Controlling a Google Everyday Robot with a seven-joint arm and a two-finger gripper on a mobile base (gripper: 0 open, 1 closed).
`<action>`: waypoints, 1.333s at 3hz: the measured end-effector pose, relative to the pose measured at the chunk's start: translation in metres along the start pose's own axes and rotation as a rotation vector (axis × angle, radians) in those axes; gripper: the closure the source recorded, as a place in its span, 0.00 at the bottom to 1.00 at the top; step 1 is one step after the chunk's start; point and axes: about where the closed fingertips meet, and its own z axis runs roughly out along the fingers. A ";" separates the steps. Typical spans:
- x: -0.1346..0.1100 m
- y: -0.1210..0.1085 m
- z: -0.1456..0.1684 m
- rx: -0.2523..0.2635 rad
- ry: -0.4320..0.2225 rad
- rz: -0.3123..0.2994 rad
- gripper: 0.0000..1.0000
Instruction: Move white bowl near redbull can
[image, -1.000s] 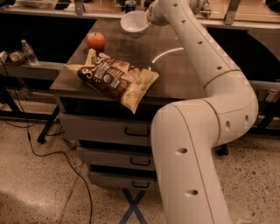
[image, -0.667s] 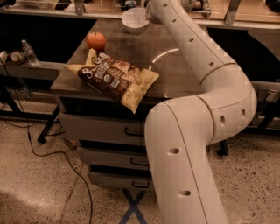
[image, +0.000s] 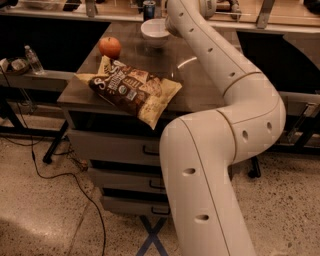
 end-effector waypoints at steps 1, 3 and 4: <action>0.001 -0.002 0.007 -0.011 0.000 0.025 0.67; -0.007 -0.008 0.016 -0.011 -0.032 0.048 0.13; -0.027 -0.019 0.009 -0.011 -0.085 0.075 0.00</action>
Offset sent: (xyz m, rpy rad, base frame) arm 0.0310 -0.0104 0.0040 0.0507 -0.0247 -0.0306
